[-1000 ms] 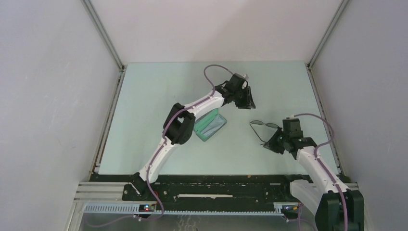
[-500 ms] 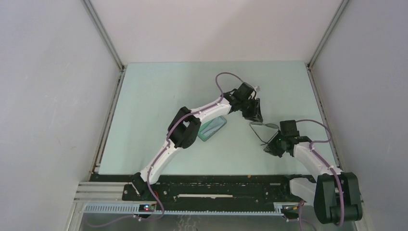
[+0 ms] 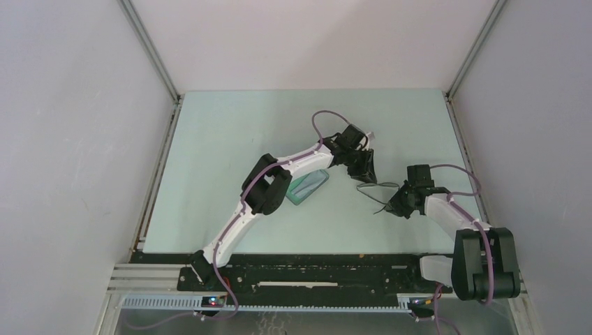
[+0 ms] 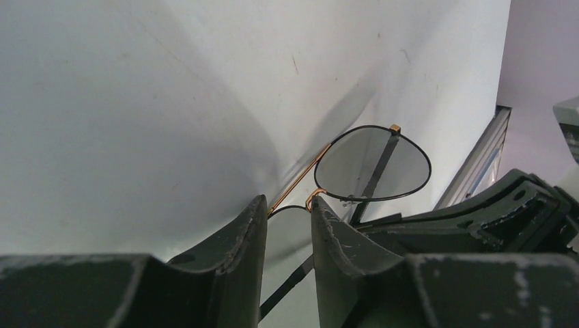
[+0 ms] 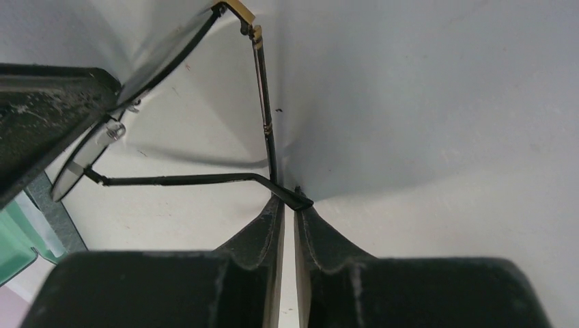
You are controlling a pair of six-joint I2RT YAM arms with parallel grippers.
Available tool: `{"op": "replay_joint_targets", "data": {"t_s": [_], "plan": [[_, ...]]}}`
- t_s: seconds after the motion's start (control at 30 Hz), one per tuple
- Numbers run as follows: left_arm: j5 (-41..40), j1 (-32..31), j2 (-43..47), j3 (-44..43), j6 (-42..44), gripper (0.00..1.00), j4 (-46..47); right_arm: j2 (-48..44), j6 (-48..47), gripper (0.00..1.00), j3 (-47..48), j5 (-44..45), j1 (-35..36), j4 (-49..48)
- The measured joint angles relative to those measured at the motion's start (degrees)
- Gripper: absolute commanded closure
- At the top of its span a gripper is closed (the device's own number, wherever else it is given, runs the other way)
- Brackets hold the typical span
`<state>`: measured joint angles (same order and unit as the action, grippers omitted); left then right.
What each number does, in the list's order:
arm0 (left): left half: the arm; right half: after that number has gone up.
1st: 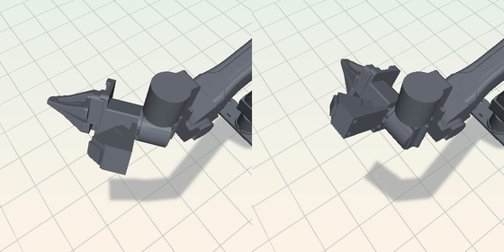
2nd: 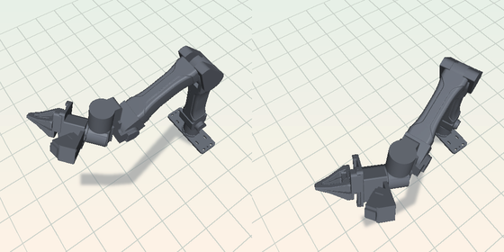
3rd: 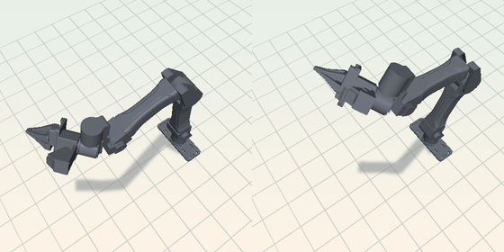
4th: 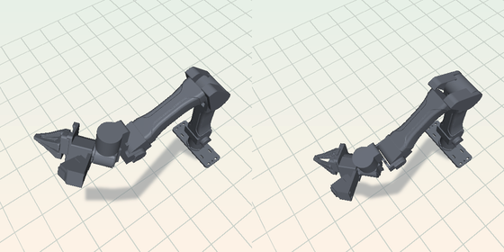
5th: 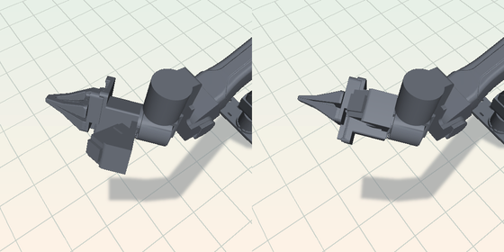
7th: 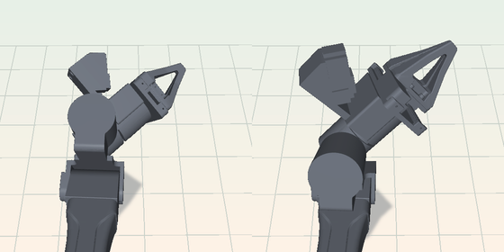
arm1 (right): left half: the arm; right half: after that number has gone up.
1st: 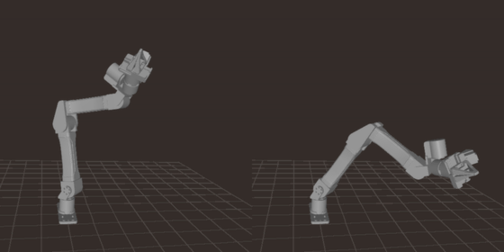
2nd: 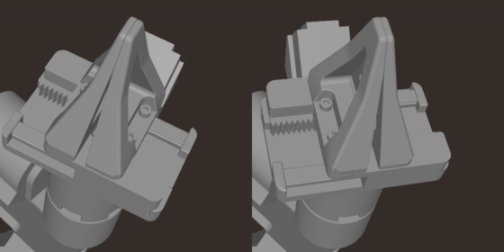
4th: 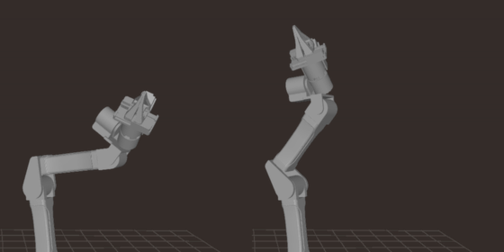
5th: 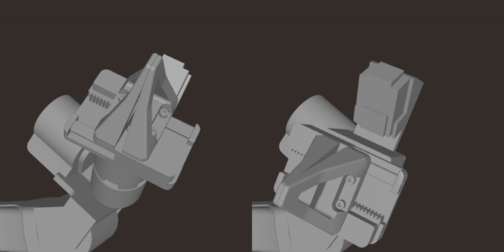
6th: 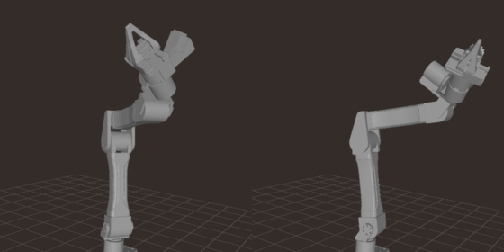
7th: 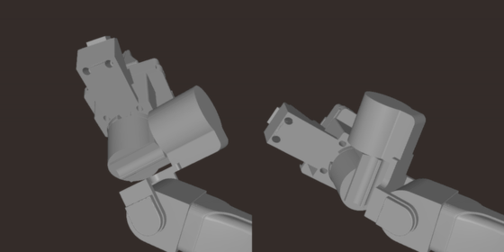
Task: Organize the sunglasses
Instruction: Fold the sunglasses at the center of the board.
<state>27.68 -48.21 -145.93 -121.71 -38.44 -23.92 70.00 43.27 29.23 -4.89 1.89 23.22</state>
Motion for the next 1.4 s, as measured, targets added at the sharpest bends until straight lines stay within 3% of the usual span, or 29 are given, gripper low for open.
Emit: {"op": "replay_joint_targets", "data": {"t_s": [0.23, 0.43, 0.83, 1.0, 1.17, 1.4], "plan": [[0.2, -0.2, 2.3, 3.7, 1.0, 0.65, 0.2, 3.1, -1.0, 0.81, 2.1, -0.7, 0.4, -0.8], [1.0, -0.9, 3.1, 5.3, 1.0, 0.65, 0.2, 5.4, -2.1, 0.74, 4.0, -0.7, 0.9, -0.9], [1.2, -2.2, 6.7, 9.9, 2.9, 0.65, -3.4, 11.3, -4.6, 0.74, 9.0, -1.5, -0.3, -4.1], [1.5, -2.5, 6.9, 10.4, 2.9, 0.67, -3.5, 11.3, -5.6, 0.73, 9.2, -2.9, 0.0, -4.9], [-0.3, -2.8, 9.0, 13.0, 3.0, 0.64, -3.9, 10.3, -7.4, 0.61, 9.3, -3.6, -0.9, -3.3], [-3.1, -2.9, 15.5, 15.1, 3.6, 0.63, -5.7, 1.9, -9.5, 0.57, 9.3, -3.9, -4.1, 0.6]]}}
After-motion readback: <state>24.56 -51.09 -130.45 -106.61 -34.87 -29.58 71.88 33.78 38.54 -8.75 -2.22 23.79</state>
